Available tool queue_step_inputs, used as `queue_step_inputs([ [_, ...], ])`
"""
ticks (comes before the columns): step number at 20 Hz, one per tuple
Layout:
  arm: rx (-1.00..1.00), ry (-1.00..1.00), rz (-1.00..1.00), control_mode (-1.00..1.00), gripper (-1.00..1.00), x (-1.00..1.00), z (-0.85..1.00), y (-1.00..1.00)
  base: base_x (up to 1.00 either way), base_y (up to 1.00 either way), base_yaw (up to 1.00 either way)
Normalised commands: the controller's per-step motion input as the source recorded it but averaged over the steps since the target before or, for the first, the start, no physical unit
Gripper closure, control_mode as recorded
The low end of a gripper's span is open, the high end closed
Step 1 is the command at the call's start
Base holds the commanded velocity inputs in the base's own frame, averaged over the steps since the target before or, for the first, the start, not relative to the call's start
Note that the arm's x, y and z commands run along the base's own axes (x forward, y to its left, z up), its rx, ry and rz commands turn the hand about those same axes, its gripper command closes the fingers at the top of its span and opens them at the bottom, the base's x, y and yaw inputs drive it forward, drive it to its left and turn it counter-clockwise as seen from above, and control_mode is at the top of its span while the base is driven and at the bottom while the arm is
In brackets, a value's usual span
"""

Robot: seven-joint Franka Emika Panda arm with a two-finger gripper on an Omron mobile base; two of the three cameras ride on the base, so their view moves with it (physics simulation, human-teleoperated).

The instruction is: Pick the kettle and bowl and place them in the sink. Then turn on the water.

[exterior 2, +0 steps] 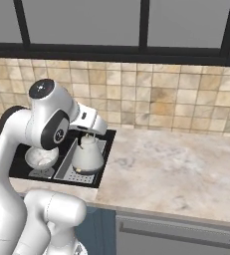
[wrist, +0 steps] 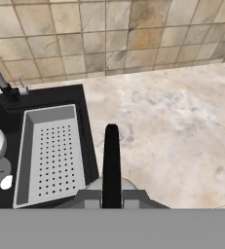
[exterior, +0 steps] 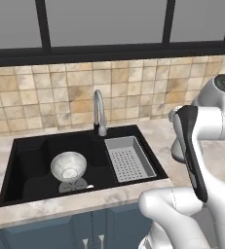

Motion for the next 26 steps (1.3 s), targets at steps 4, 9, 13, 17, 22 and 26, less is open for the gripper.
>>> queue_step_inputs([
  [4,0.00,0.00,0.00,-1.00,1.00,0.00,0.00,0.00,0.00,0.00,0.00],
  [9,0.00,0.00,0.00,-1.00,1.00,0.00,0.00,0.02,0.00,0.00,0.00],
  [13,0.00,0.00,0.00,-1.00,1.00,0.00,0.00,0.29,0.00,0.00,0.00],
  [17,0.00,0.00,0.00,-1.00,1.00,0.00,0.00,0.53,0.00,0.00,0.00],
  [22,0.00,0.00,0.00,-1.00,1.00,0.00,-0.02,0.45,0.00,0.00,0.00],
  [26,0.00,-0.01,0.00,-1.00,1.00,0.00,-0.06,0.31,0.00,0.00,0.00],
])
